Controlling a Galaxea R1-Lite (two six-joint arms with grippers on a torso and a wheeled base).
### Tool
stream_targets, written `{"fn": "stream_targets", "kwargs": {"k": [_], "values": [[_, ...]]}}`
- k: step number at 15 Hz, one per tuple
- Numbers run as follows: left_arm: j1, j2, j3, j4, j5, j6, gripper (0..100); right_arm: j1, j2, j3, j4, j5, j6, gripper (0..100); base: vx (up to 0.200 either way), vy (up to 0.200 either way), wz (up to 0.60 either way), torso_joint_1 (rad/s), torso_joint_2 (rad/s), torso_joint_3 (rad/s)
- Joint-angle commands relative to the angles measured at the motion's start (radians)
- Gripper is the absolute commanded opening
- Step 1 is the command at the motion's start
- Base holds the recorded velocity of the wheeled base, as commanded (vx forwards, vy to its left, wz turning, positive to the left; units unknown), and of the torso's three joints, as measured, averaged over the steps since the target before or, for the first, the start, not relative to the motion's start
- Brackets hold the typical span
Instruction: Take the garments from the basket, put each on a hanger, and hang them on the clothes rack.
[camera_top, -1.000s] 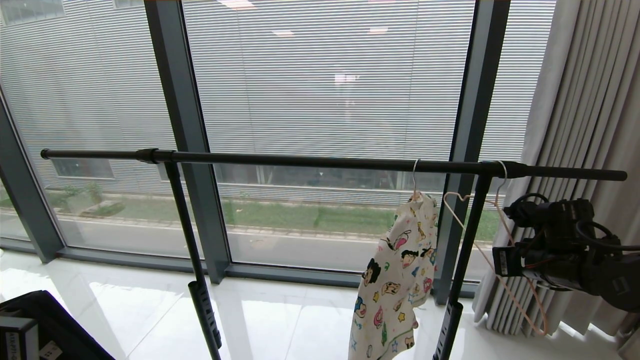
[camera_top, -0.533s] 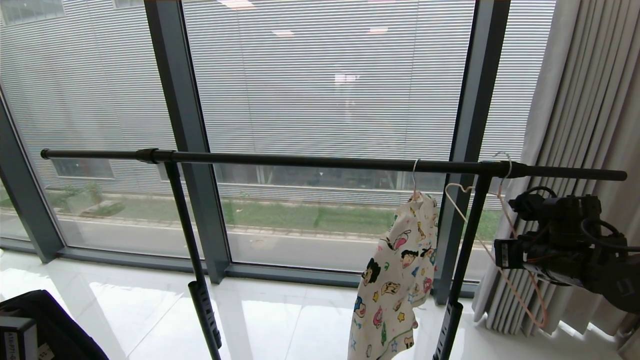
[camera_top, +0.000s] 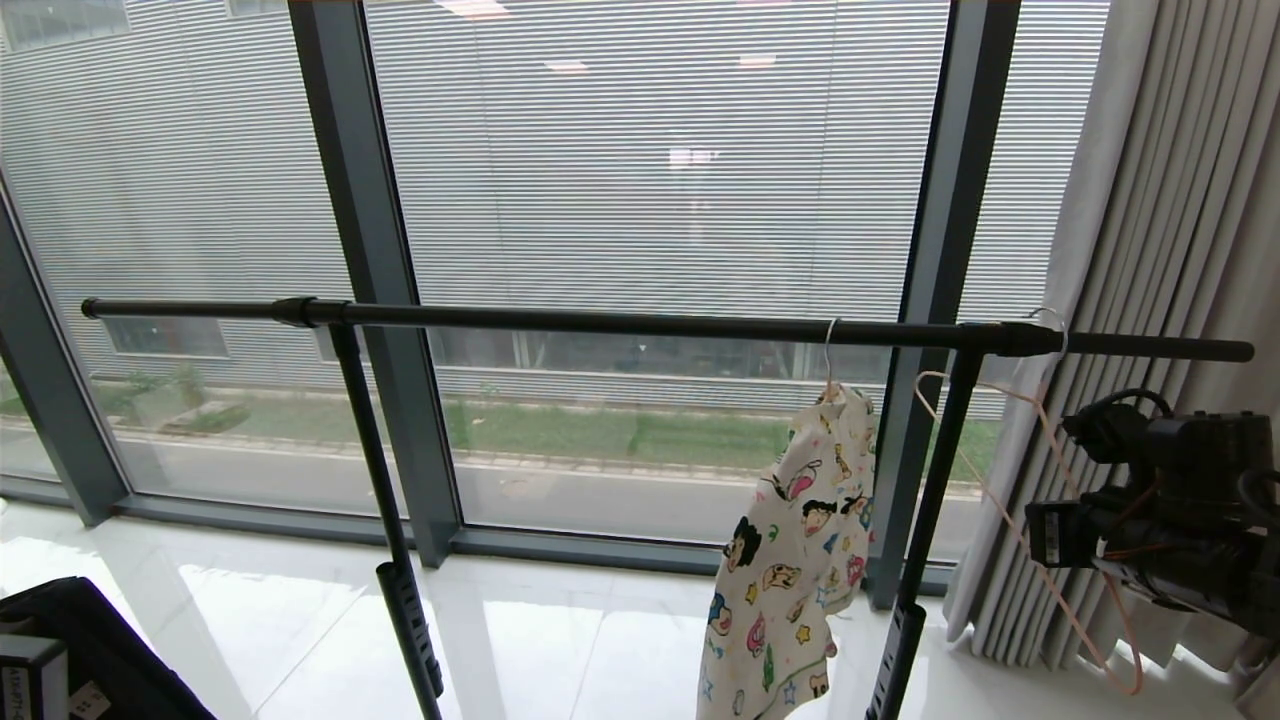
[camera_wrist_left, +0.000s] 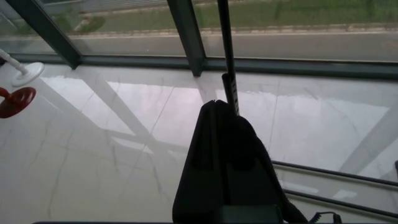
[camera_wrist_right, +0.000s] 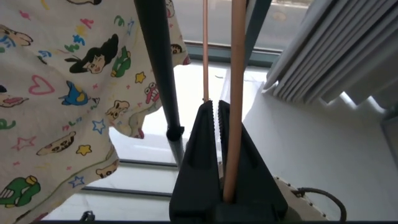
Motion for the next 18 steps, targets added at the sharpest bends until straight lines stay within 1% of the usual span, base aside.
{"fn": "stream_targets", "kwargs": {"k": [1,3,6,9,11,13,15,16,18], "values": [[0.000,-0.008,-0.007,-0.001,0.000,0.002,0,0.002,-0.064,0.059,-0.028,-0.001,0.000,0,0.000,0.000,0.00,0.000,0.00,0.000],[0.000,-0.016,-0.004,-0.016,0.000,0.002,0,0.002,-0.102,0.102,-0.053,-0.001,-0.006,0,-0.200,0.000,0.00,0.005,0.00,0.002],[0.000,-0.017,-0.002,-0.025,0.000,0.002,0,0.003,-0.173,0.161,-0.053,-0.001,-0.010,0,-0.200,0.000,0.00,-0.001,0.00,0.001],[0.000,-0.017,-0.004,-0.025,0.000,0.002,0,0.006,-0.262,0.251,-0.053,0.002,-0.063,0,-0.200,0.000,0.00,-0.002,0.00,0.004],[0.000,-0.019,-0.005,-0.025,0.000,0.018,0,0.020,-0.319,0.309,-0.053,0.005,-0.086,0,-0.200,0.000,0.00,-0.002,0.00,0.000],[0.000,-0.034,-0.002,-0.025,0.000,0.034,0,0.056,-0.365,0.351,-0.053,0.009,-0.089,0,-0.200,0.000,0.00,0.000,0.00,0.007],[0.000,-0.036,-0.002,-0.025,0.000,0.041,0,0.108,-0.391,0.349,-0.051,0.025,-0.092,0,-0.200,0.000,0.00,0.000,0.00,0.005],[0.000,-0.036,-0.002,-0.025,0.000,0.041,0,0.137,-0.392,0.328,-0.051,0.056,-0.092,0,-0.200,0.000,0.00,0.007,0.00,0.002],[-0.005,-0.028,-0.002,-0.027,-0.001,0.042,0,0.203,-0.388,0.276,-0.051,0.136,-0.098,0,0.000,0.000,0.00,0.000,0.00,0.000]]}}
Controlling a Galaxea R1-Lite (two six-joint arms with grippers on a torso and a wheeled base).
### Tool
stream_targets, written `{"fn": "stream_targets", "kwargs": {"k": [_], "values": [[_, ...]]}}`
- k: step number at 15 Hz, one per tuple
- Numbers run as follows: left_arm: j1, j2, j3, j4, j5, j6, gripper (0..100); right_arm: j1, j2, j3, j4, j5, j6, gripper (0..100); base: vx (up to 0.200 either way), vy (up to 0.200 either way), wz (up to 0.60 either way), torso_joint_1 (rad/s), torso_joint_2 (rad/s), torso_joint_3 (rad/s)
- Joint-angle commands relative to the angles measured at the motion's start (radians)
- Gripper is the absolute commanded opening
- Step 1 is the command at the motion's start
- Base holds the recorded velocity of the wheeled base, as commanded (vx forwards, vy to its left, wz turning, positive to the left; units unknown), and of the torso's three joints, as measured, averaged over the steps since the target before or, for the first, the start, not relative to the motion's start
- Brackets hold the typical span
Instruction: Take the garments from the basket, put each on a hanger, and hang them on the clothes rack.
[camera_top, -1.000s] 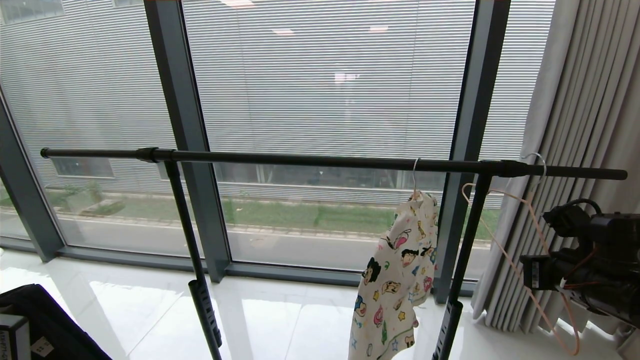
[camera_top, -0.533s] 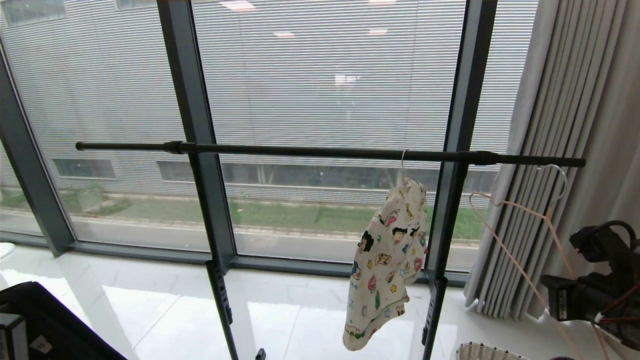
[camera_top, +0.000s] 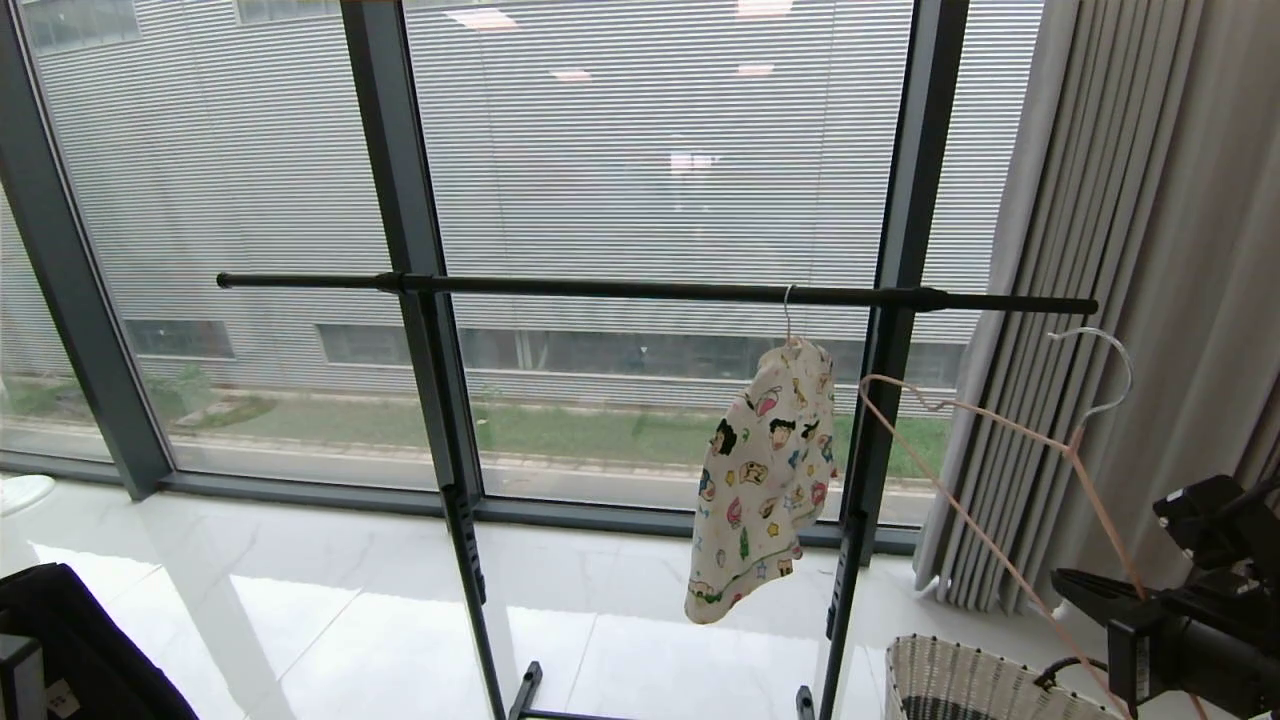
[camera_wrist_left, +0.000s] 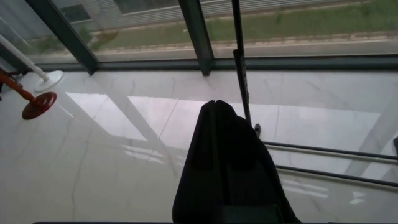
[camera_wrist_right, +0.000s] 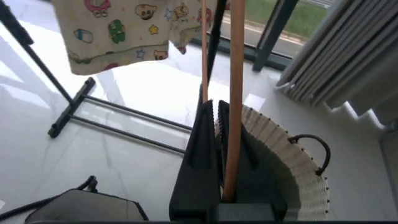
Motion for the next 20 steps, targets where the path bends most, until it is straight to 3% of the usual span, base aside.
{"fn": "stream_targets", "kwargs": {"k": [1,4,5,7,9,11,13,15,17,20], "values": [[-0.015,0.015,0.000,-0.002,0.000,0.000,0,0.118,-0.004,-0.062,0.003,0.078,-0.001,0,0.000,0.000,0.00,0.000,0.00,0.000],[-0.044,0.137,-0.006,-0.208,0.003,-0.006,0,0.340,0.022,-0.077,0.020,0.139,-0.001,0,0.000,0.000,0.00,0.000,0.00,0.000],[-0.044,0.256,-0.049,-0.340,0.014,-0.017,0,0.474,0.049,-0.074,0.021,0.139,0.001,0,0.000,0.000,0.00,0.000,0.00,0.000],[-0.053,0.380,-0.153,-0.359,0.015,-0.045,0,0.613,0.073,-0.086,0.018,0.138,0.001,0,0.000,0.000,0.00,0.000,0.00,0.000],[-0.088,0.476,-0.222,-0.358,0.018,-0.100,0,0.701,0.073,-0.102,0.018,0.133,0.002,0,0.000,0.000,0.00,0.000,0.00,0.000],[-0.167,0.568,-0.293,-0.329,0.021,-0.187,0,0.750,0.075,-0.125,0.018,0.133,0.002,0,0.000,0.000,0.00,0.000,0.00,0.000],[-0.236,0.611,-0.307,-0.298,0.021,-0.192,0,0.765,0.087,-0.140,0.018,0.135,0.001,0,0.000,0.000,0.00,0.000,0.00,0.000],[-0.303,0.618,-0.311,-0.243,0.021,-0.161,0,0.776,0.107,-0.146,0.018,0.135,0.001,0,0.000,0.000,0.00,0.000,0.00,0.000],[-0.340,0.616,-0.321,-0.198,0.020,-0.068,0,0.778,0.134,-0.145,0.018,0.135,0.004,0,0.000,0.000,0.00,0.000,0.00,0.000],[-0.352,0.633,-0.347,-0.195,0.020,-0.068,0,0.758,0.145,-0.143,0.018,0.135,0.008,0,0.000,0.000,0.00,0.000,0.00,0.000]]}}
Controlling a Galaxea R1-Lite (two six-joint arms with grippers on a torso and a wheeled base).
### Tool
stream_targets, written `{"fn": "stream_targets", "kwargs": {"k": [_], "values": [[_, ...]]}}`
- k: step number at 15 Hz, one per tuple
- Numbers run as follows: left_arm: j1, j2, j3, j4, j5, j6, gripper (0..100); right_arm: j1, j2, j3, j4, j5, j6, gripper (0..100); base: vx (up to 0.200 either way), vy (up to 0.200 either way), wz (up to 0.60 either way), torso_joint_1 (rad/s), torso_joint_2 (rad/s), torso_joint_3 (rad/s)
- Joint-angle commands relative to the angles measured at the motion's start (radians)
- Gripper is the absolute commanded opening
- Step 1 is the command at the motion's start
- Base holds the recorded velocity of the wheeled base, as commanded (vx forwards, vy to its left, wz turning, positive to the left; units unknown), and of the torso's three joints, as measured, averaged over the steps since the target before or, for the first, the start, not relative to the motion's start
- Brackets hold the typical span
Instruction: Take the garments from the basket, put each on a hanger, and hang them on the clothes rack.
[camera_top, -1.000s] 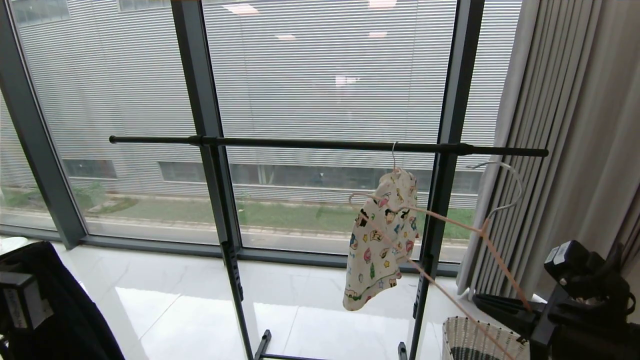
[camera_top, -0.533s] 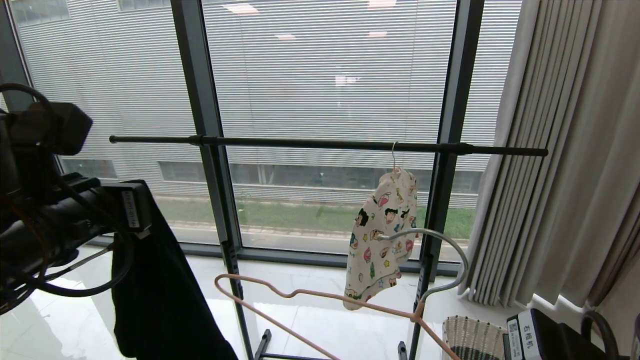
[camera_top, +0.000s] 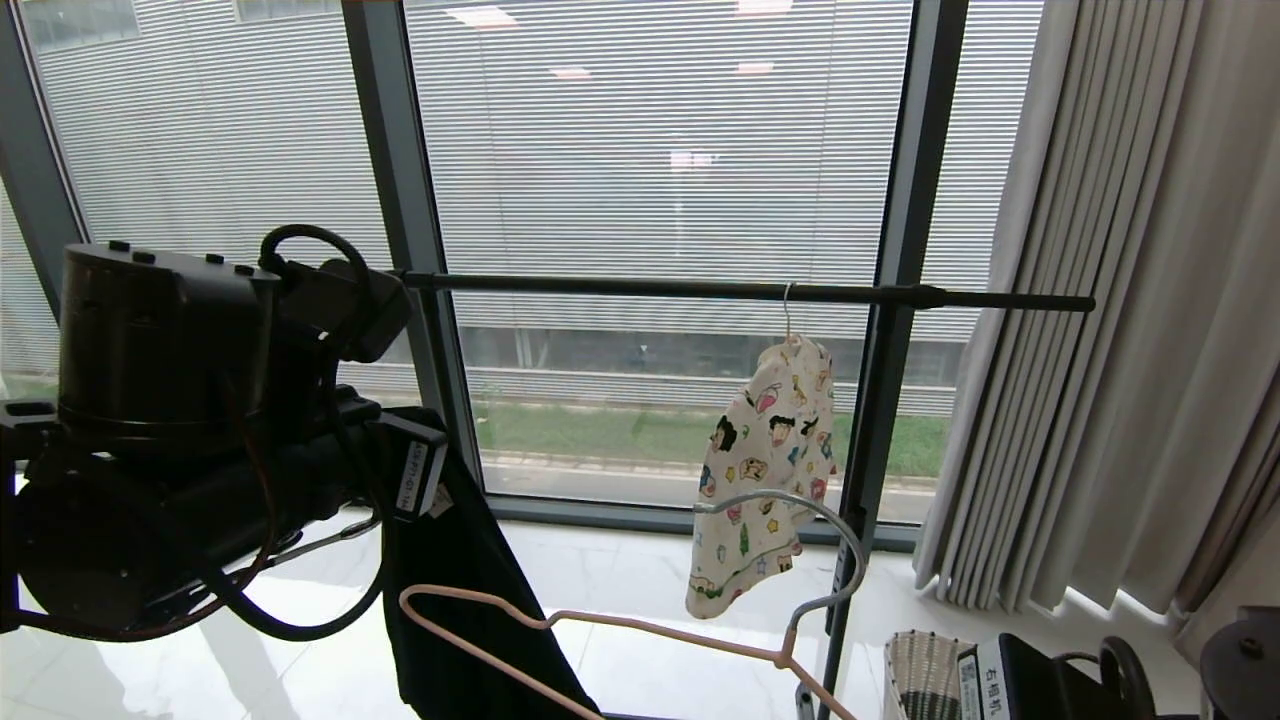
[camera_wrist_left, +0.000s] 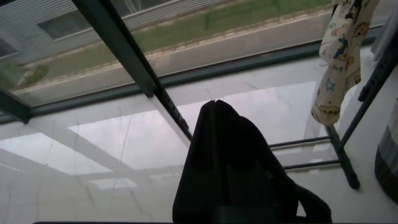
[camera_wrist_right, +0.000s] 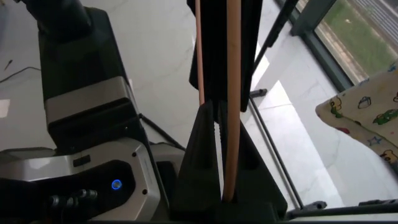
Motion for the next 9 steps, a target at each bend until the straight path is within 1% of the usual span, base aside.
{"fn": "stream_targets", "kwargs": {"k": [1,2,5,9], "values": [[-0.009,0.008,-0.006,-0.001,0.001,0.000,0,-0.032,0.014,0.003,-0.001,0.001,0.003,0,0.000,0.000,0.00,0.000,0.00,0.000],[-0.032,0.002,-0.003,0.001,0.001,0.000,0,-0.050,0.017,-0.002,-0.001,0.001,0.018,0,0.000,0.000,0.00,0.000,0.00,0.000],[-0.057,-0.001,0.000,0.001,0.001,-0.001,0,-0.085,0.024,-0.005,-0.002,-0.001,0.043,0,0.000,0.000,0.00,0.000,0.00,0.000],[-0.083,0.002,0.003,0.001,0.001,-0.003,0,-0.084,0.028,-0.065,-0.002,-0.004,0.043,0,0.000,0.000,0.00,0.000,0.00,0.000]]}}
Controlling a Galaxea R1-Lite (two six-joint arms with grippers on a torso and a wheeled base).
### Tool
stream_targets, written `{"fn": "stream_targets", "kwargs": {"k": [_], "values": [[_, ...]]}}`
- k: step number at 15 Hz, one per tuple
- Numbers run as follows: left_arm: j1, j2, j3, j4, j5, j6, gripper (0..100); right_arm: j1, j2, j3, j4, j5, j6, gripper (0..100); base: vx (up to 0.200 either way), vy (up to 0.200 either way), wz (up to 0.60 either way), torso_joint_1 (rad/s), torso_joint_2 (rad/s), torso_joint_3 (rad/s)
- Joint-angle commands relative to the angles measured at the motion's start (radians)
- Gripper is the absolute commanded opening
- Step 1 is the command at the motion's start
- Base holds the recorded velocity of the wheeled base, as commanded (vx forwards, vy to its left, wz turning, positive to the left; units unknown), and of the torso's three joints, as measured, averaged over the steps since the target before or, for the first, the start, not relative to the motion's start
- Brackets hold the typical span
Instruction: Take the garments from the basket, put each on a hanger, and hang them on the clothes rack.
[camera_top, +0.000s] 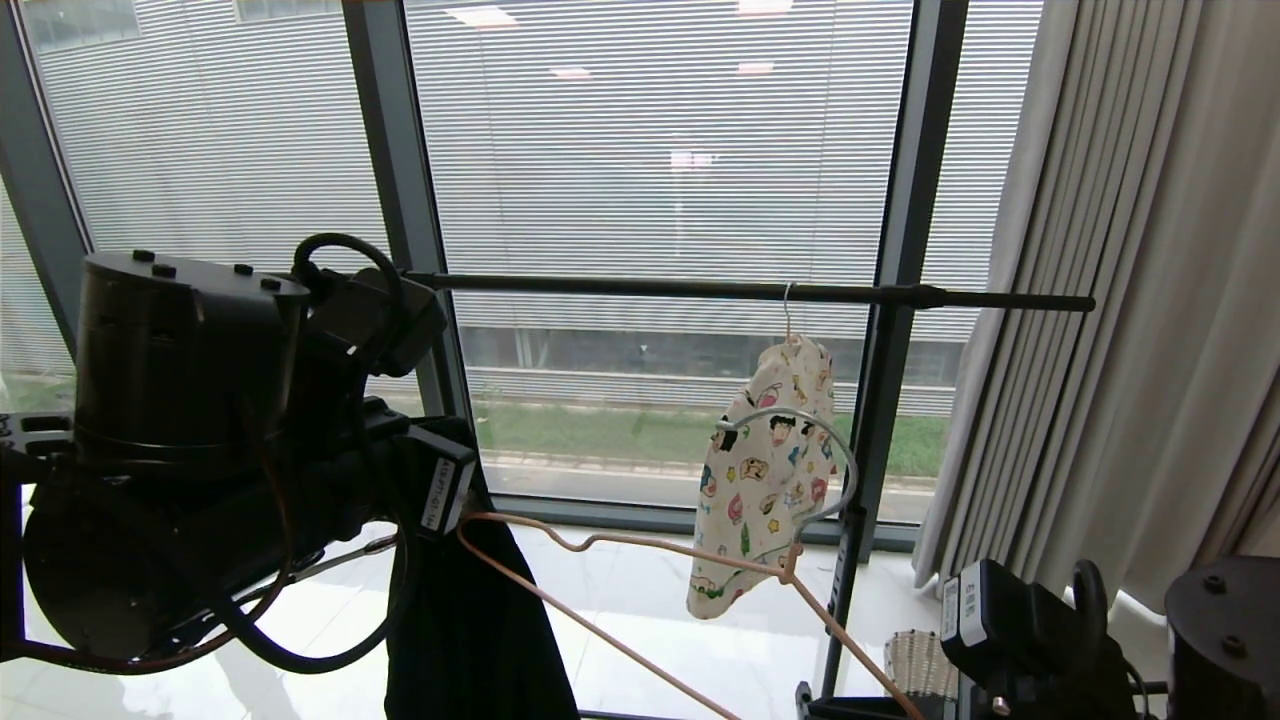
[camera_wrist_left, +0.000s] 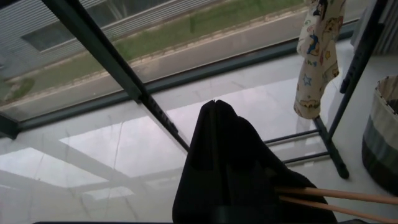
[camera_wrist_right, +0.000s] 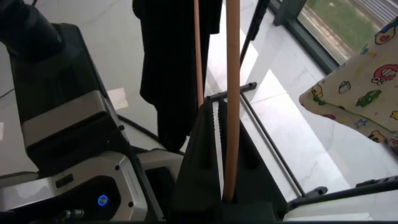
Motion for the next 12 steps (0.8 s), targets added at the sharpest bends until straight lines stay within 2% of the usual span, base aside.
{"fn": "stream_targets", "kwargs": {"k": [1,7,10,12], "values": [[-0.006,-0.001,0.001,-0.001,0.001,-0.001,0,0.001,0.005,-0.030,-0.002,0.000,-0.001,0,0.000,0.000,0.00,0.000,0.00,0.000],[-0.026,-0.004,0.001,-0.004,0.002,-0.005,0,0.007,0.008,-0.036,-0.002,0.000,-0.002,0,0.000,0.000,0.00,0.000,0.00,0.000],[-0.077,-0.004,-0.002,-0.004,0.002,-0.084,0,0.006,0.051,-0.057,-0.008,0.000,0.006,0,0.000,0.000,0.00,0.000,0.00,0.000],[-0.092,-0.005,-0.002,-0.004,0.004,-0.101,0,0.004,0.098,-0.091,-0.018,0.000,0.016,0,0.000,0.000,0.00,0.000,0.00,0.000]]}}
